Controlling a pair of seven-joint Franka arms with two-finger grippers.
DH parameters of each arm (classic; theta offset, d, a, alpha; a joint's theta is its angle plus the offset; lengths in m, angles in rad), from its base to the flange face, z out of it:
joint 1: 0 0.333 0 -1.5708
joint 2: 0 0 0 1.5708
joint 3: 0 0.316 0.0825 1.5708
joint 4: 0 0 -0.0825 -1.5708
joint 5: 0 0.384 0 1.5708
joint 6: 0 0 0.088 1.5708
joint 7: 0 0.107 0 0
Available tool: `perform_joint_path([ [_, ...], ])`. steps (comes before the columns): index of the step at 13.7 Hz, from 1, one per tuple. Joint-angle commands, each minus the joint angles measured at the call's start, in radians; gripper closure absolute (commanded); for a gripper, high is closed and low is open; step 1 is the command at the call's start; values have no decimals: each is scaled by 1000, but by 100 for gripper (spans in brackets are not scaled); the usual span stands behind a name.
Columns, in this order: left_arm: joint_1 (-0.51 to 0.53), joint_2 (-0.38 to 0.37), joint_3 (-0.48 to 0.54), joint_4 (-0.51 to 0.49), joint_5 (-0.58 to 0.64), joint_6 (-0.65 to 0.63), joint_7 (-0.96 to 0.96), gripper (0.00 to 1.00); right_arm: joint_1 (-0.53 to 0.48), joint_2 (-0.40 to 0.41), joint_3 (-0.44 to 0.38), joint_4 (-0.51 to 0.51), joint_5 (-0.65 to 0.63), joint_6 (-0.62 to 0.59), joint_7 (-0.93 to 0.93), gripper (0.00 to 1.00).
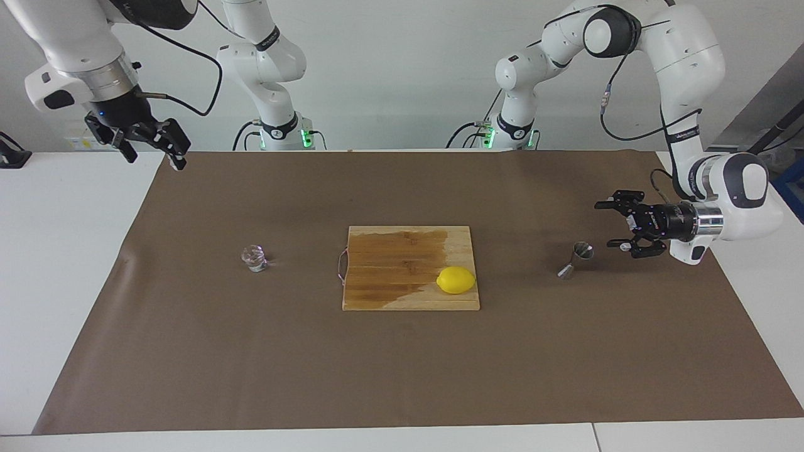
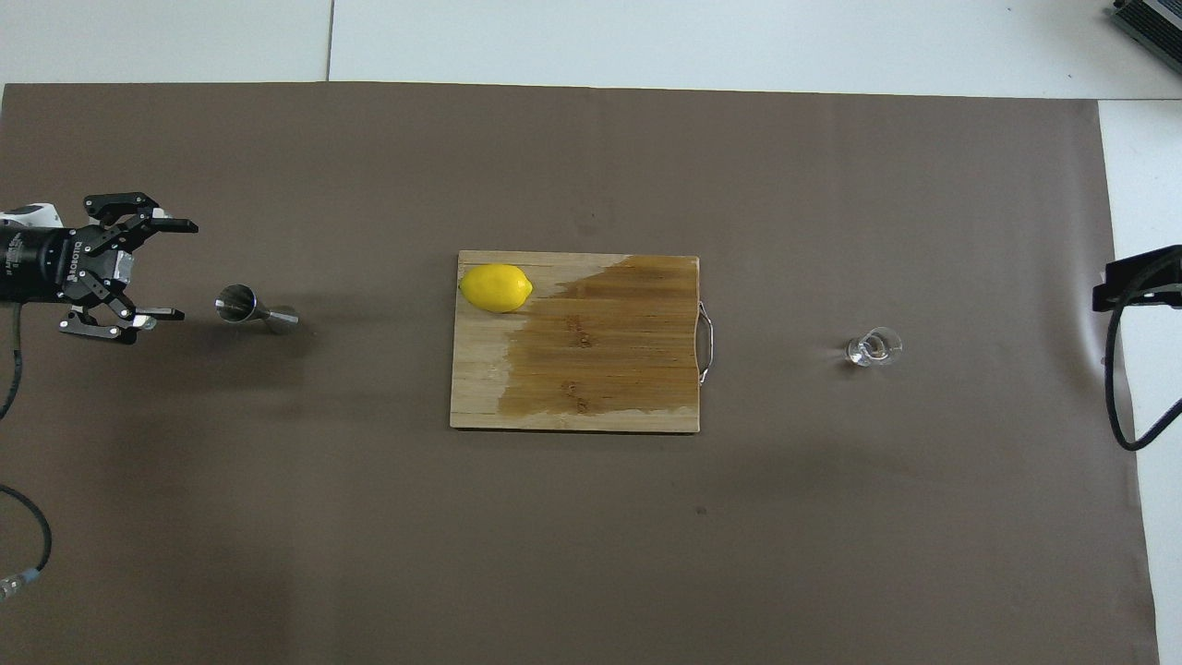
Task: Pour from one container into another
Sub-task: 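Lower the open left gripper around the small metal cup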
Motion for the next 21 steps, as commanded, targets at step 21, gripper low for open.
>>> perform_joint_path([
  [21, 100, 244, -97, 110, 84, 32, 144, 0, -8, -21, 5, -21, 16, -3, -12, 0],
])
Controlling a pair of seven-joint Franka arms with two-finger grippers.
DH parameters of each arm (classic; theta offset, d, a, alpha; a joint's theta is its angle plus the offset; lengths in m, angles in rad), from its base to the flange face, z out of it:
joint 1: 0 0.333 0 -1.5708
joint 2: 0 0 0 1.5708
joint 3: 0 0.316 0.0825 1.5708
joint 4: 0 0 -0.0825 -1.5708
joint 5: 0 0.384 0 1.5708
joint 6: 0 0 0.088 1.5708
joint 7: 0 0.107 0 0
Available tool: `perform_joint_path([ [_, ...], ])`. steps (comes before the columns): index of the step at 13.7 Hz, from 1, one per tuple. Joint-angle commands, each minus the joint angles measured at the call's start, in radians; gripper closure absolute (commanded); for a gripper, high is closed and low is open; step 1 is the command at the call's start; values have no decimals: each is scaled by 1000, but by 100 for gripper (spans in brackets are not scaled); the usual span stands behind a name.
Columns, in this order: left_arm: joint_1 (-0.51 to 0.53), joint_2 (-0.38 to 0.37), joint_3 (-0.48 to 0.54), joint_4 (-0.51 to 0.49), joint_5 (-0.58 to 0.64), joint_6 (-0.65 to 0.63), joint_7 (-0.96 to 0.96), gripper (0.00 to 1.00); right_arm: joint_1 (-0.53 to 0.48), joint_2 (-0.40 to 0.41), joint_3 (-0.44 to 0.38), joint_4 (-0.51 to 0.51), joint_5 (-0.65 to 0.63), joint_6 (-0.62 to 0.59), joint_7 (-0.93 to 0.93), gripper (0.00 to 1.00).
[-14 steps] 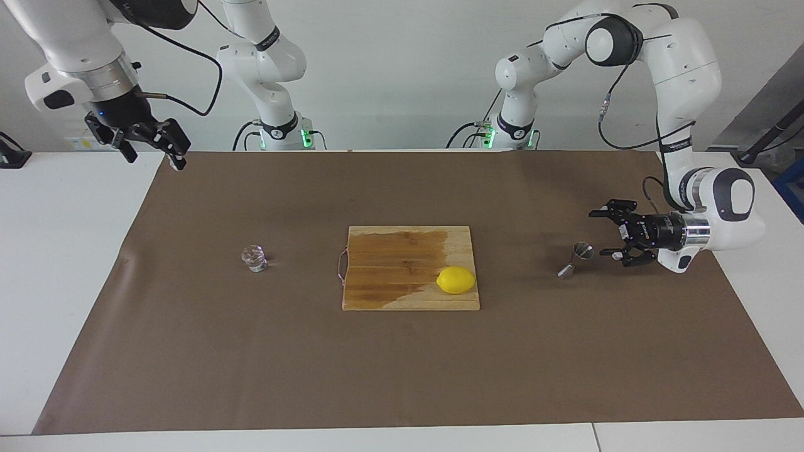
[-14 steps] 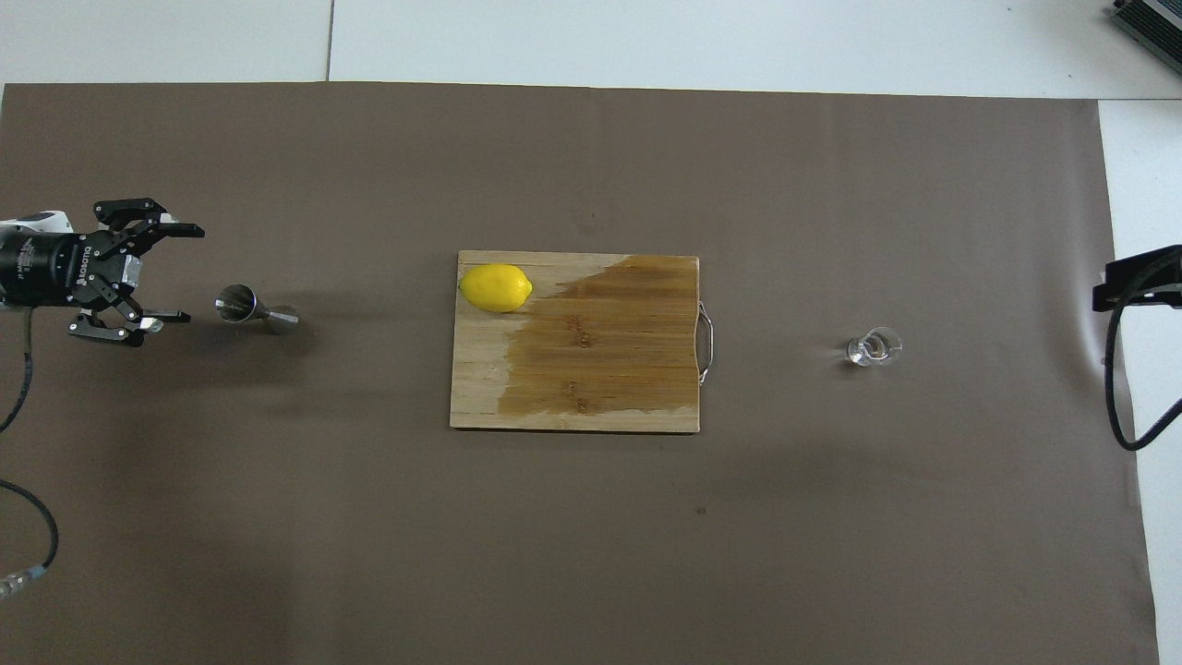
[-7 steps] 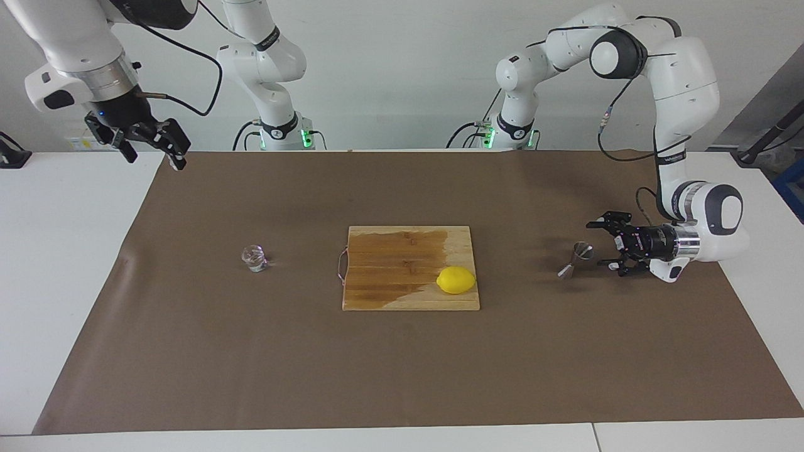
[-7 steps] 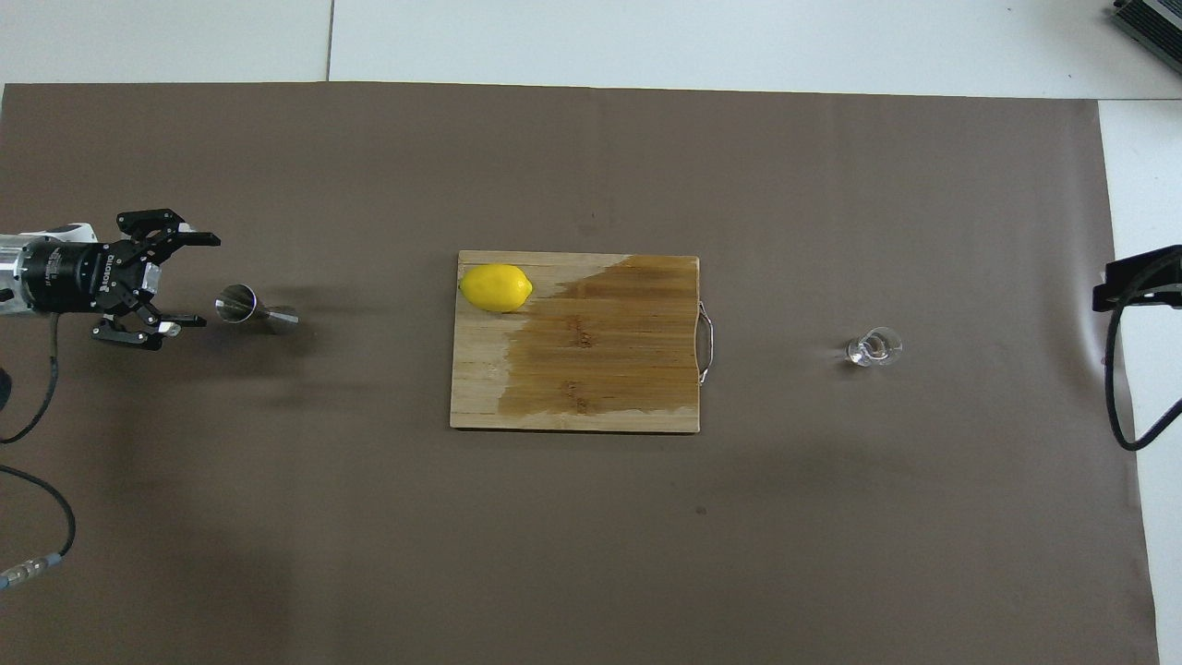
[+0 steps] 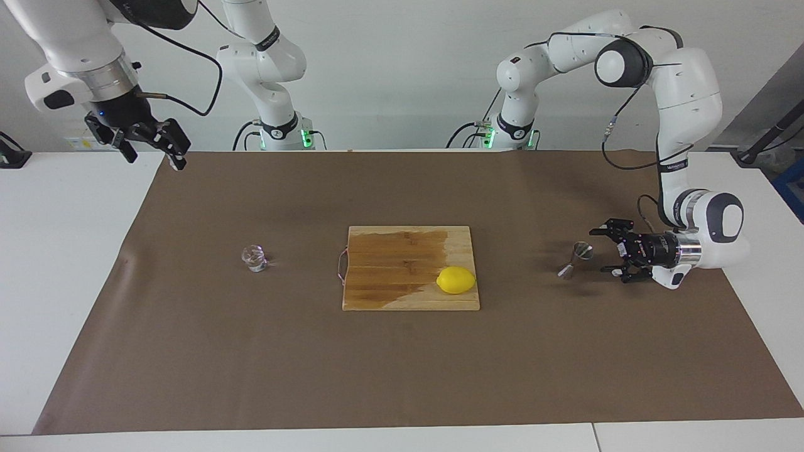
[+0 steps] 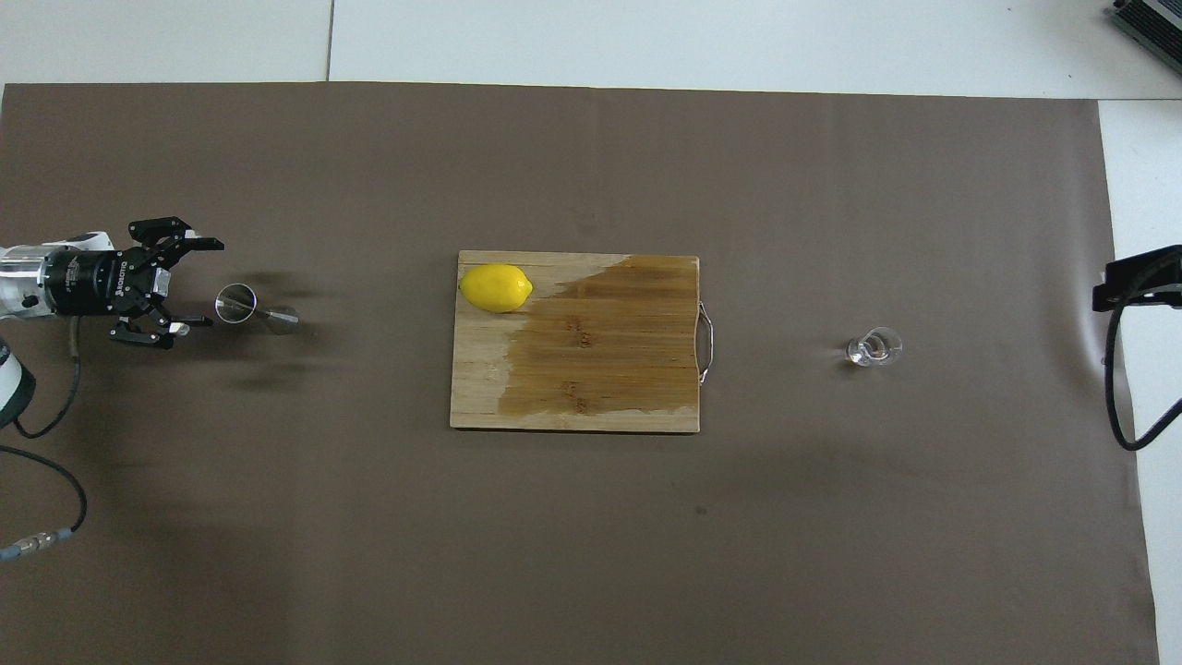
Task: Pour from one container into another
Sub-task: 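Lower the open left gripper around the small metal cup, then close the left gripper on the small metal cup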
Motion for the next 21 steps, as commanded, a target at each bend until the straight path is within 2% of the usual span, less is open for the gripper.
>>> perform_joint_path([
  [1, 3, 21, -10, 28, 36, 12, 42, 0, -8, -21, 5, -21, 16, -3, -11, 0],
  [9, 3, 20, -19, 8, 103, 11, 51, 0, -8, -21, 5, -21, 16, -3, -11, 0],
  [21, 11, 21, -23, -11, 119, 15, 50, 0, -8, -21, 5, -21, 16, -3, -12, 0],
])
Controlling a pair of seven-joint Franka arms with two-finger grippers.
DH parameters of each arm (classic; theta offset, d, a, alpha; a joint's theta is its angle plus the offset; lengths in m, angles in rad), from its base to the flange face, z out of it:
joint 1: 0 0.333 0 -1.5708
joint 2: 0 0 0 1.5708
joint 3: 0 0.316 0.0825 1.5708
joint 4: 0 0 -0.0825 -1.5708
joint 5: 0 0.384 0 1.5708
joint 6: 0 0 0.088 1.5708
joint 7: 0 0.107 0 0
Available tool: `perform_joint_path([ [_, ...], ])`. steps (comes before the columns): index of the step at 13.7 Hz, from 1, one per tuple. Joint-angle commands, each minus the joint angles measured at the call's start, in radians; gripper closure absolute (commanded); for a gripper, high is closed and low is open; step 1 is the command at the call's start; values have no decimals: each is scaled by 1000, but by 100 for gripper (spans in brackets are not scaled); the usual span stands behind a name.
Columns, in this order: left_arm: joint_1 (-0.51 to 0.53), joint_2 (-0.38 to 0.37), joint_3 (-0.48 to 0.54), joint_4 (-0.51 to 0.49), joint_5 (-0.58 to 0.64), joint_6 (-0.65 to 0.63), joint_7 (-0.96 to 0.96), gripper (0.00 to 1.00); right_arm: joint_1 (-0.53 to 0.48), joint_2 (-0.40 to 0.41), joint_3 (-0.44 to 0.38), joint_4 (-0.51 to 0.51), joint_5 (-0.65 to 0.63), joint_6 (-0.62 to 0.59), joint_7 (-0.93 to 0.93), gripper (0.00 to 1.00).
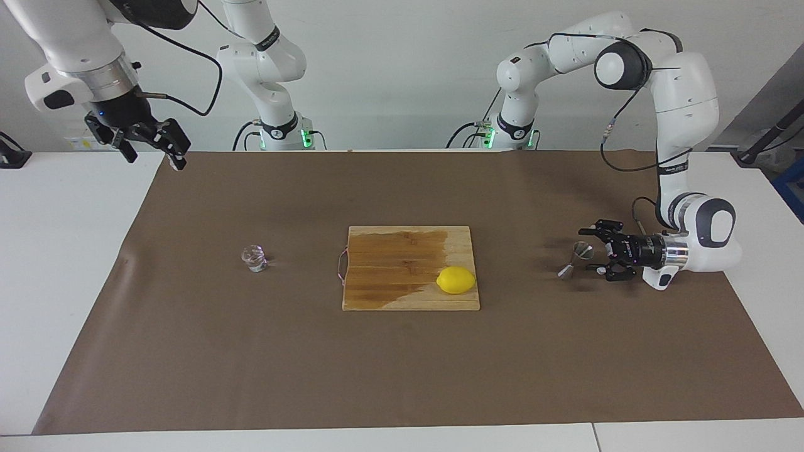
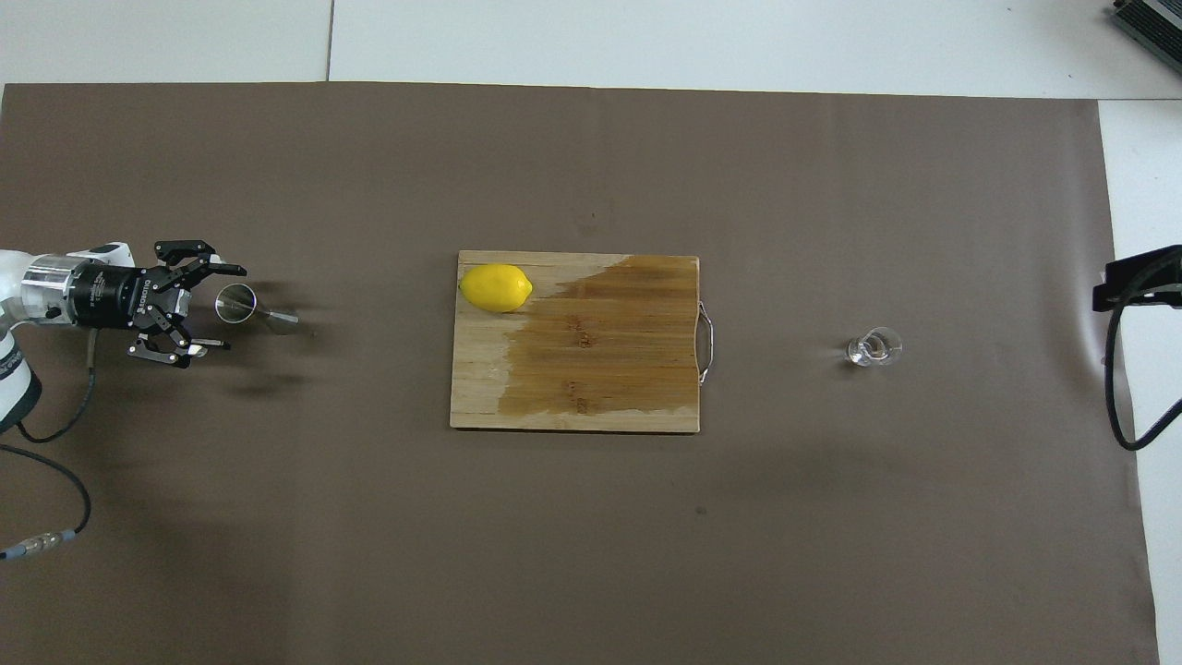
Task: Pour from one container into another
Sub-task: 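Close the left gripper on the small metal cup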
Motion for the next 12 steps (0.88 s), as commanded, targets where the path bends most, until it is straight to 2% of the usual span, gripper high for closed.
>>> perform_joint_path([
  [1, 11, 4, -9, -5, 14, 12, 13, 0, -8, -21, 5, -21, 16, -3, -12, 0],
  [12, 44, 41, -55, -19, 11, 13, 62, 0, -8, -21, 5, -21, 16, -3, -12, 0],
])
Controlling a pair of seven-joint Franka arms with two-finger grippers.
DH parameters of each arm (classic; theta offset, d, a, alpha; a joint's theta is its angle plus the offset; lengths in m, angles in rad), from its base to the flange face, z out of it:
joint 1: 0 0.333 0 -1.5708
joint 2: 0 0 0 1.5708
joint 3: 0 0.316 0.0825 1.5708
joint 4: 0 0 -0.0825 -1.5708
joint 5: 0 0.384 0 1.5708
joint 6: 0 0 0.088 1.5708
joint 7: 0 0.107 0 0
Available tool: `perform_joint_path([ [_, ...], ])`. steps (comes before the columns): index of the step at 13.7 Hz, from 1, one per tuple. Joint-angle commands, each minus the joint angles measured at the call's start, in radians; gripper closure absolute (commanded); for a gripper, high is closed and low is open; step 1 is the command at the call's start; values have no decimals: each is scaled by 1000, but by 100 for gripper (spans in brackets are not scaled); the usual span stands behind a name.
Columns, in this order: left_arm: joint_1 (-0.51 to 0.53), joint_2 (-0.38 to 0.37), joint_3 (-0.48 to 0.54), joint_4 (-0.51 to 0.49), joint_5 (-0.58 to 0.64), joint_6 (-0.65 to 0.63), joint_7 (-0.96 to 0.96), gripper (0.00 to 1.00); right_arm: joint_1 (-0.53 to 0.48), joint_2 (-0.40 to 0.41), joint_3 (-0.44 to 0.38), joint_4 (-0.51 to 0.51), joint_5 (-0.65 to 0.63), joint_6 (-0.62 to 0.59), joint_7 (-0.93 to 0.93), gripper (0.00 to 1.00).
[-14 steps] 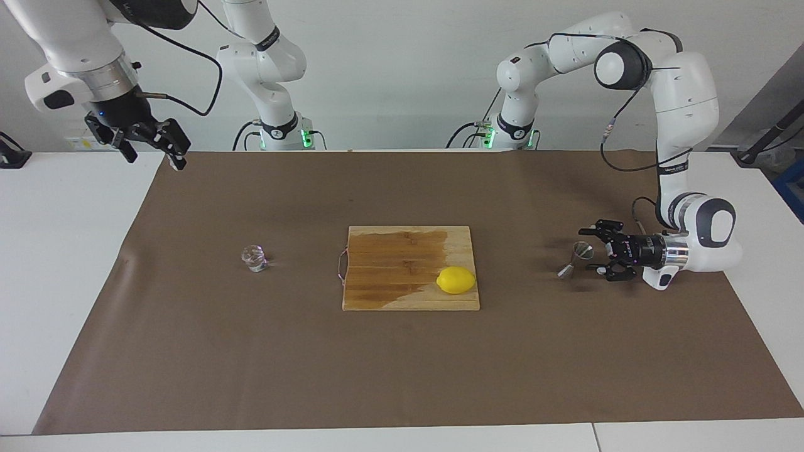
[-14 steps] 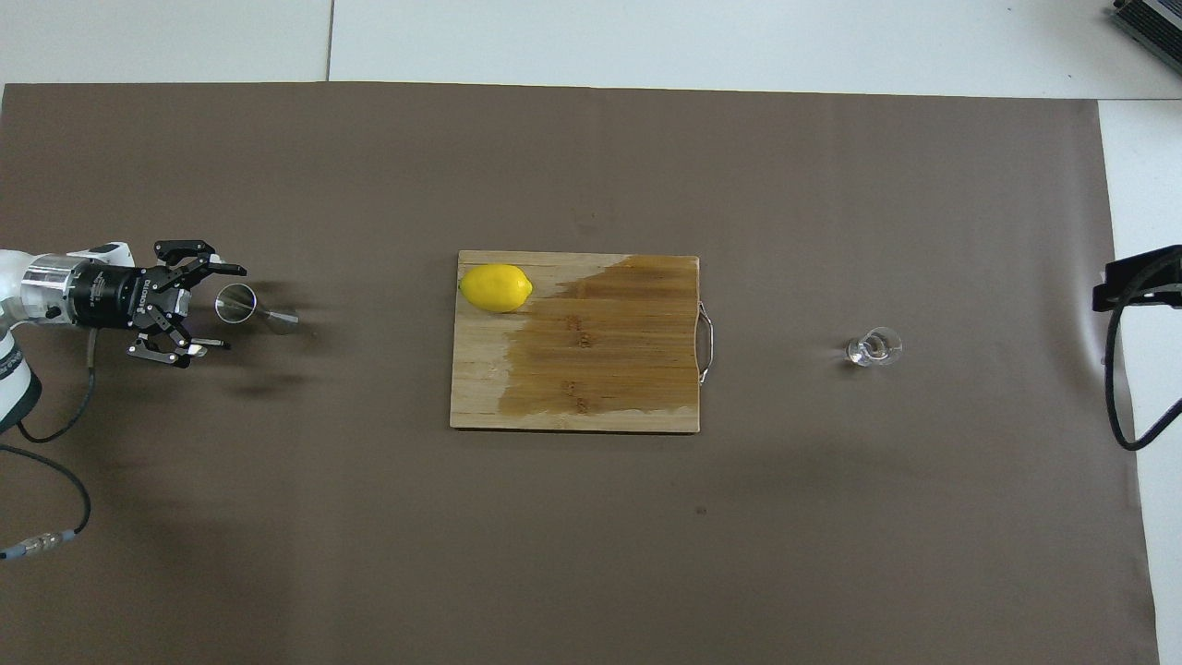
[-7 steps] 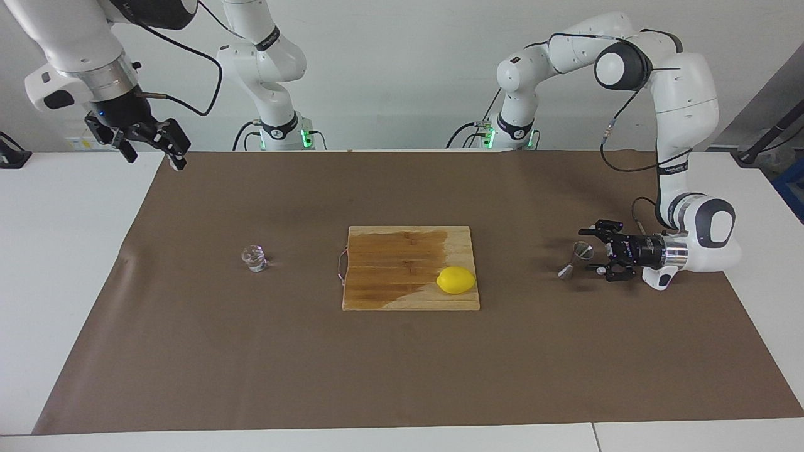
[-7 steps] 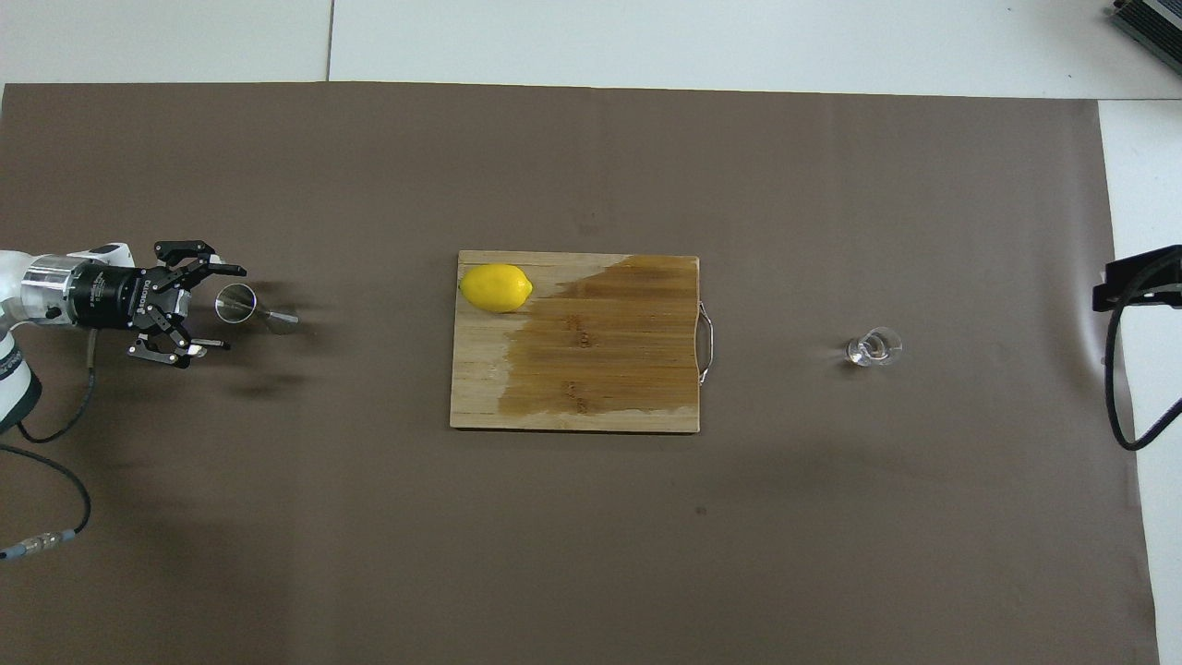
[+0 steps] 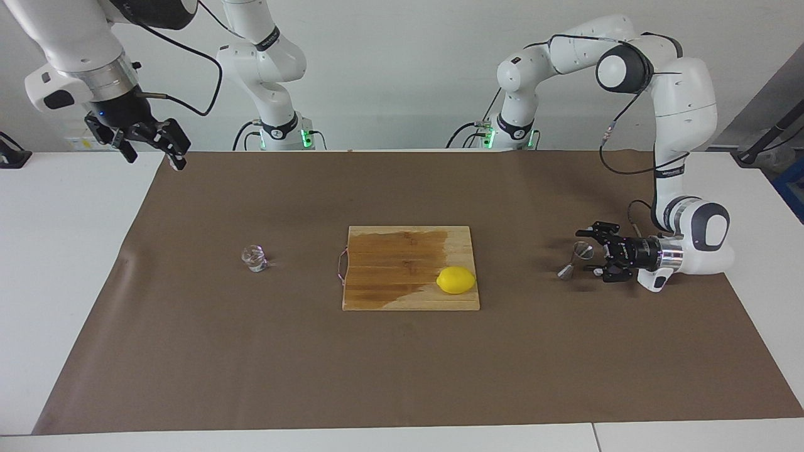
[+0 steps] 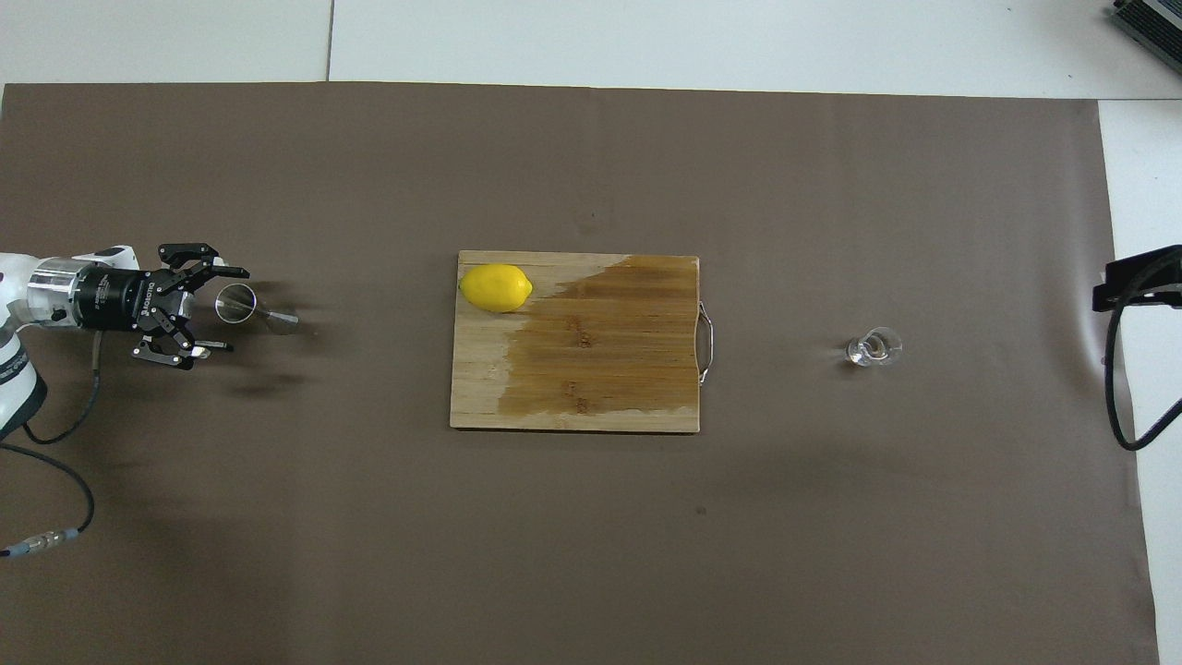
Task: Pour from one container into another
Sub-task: 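Close the left gripper on the small metal cup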
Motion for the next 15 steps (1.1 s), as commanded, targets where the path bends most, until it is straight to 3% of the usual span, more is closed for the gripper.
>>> perform_joint_path([
  [1, 29, 12, -35, -14, 11, 13, 24, 0, -8, -21, 5, -21, 16, -3, -12, 0],
  [14, 66, 22, -81, -14, 11, 25, 22, 0, -8, -21, 5, -21, 16, -3, -12, 0],
  [15, 67, 22, -82, -14, 11, 28, 22, 4, -8, -21, 5, -21, 16, -3, -12, 0],
])
